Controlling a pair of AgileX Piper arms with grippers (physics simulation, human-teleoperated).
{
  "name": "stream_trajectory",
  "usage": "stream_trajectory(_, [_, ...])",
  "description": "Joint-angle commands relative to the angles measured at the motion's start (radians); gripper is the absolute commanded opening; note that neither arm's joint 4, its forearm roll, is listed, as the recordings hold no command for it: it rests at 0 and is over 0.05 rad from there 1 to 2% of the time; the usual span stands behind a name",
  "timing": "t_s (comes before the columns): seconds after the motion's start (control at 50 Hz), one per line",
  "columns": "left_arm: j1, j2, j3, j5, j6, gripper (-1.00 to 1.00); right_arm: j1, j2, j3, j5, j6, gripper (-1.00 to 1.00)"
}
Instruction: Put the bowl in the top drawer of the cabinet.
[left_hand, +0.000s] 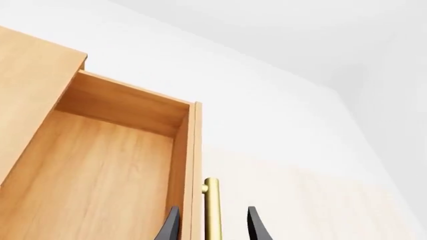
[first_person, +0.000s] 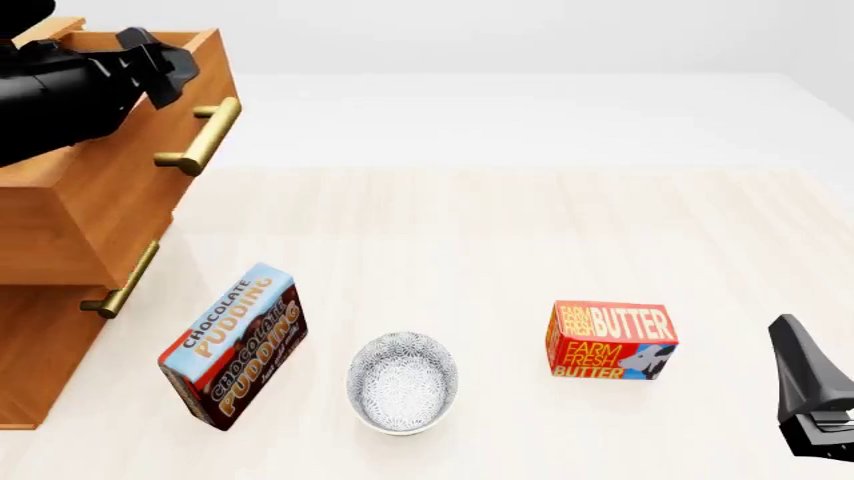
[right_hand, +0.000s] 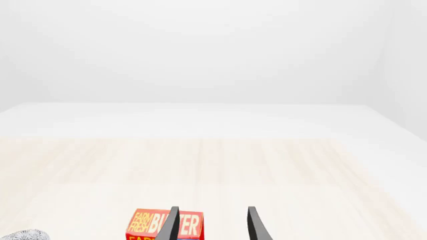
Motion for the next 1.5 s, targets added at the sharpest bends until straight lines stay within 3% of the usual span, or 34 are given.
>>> stream_trajectory(0.02, [-0.027,0.022,-0.006,-0.012,-0.001,1.0,0.0,0.0,0.0,0.0,0.0,1.0])
stream_trajectory(0.62, [-0.105,0.076,-0.028,-0.034,-0.028,1.0,0.0,0.0,0.0,0.0,0.0,1.0])
stream_trajectory(1.18, [-0.177,-0.004,-0.006,-0.052,-0.077,1.0,0.0,0.0,0.0,0.0,0.0,1.0])
stream_trajectory(1.5, [-0.172,-0.061,-0.024,-0.025,-0.043,1.0,0.0,0.0,0.0,0.0,0.0,1.0])
